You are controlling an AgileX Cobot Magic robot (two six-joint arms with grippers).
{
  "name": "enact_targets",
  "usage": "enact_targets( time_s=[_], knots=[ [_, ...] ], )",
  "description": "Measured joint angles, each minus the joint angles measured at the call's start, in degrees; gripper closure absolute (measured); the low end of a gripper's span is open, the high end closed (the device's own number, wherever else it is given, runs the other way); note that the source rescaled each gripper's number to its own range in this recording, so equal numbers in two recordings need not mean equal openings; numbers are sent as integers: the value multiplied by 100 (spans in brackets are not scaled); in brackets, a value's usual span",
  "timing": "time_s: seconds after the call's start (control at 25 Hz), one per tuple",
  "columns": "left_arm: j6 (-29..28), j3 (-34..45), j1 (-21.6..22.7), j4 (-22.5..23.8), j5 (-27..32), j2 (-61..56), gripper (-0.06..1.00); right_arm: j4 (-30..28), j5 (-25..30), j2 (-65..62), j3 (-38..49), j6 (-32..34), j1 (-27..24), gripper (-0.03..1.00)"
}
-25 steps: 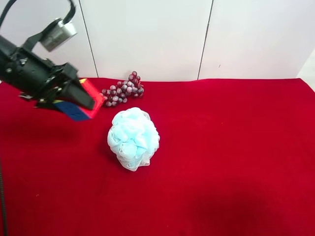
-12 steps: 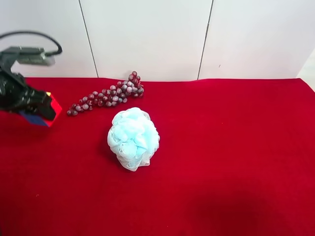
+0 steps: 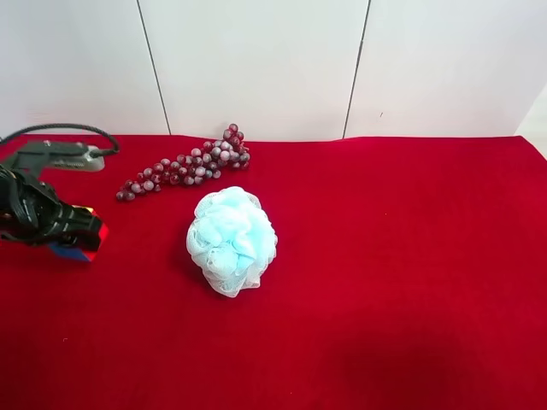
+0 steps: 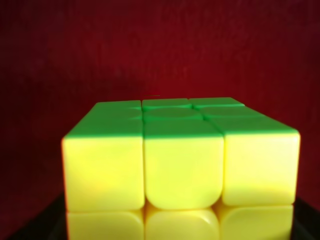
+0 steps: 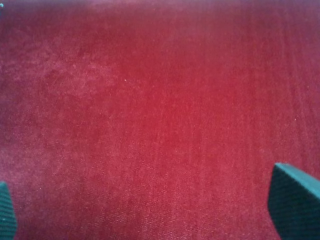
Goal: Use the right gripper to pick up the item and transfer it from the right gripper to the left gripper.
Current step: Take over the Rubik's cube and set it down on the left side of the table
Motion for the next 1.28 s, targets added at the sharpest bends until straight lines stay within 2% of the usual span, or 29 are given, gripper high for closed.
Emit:
enact_targets(
  time_s=[0.24, 0.44, 0.92, 0.96, 1.0, 1.08, 1.12, 1.16, 1.28],
  knots=[
    [-19, 0, 0, 0, -80, 412, 92, 0, 0, 0, 0, 0, 0, -3],
    [-23, 0, 0, -10, -275, 444, 92, 0, 0, 0, 0, 0, 0, -3],
    [23, 0, 0, -10, -272, 449, 92, 0, 0, 0, 0, 5, 0, -3],
    [23, 0, 0, -10, -267, 449, 89, 0, 0, 0, 0, 5, 0, -3],
    [23, 0, 0, -10, -267, 449, 75, 0, 0, 0, 0, 5, 0, -3],
    [-19, 0, 0, -10, -306, 449, 28, 0, 0, 0, 0, 5, 0, -3],
    [-30, 0, 0, -10, -312, 449, 13, 0, 0, 0, 0, 5, 0, -3],
    [-43, 0, 0, -10, -318, 449, 5, 0, 0, 0, 0, 5, 0, -3],
    [-49, 0, 0, -10, -343, 449, -3, 0, 0, 0, 0, 10, 0, -3]
  ],
)
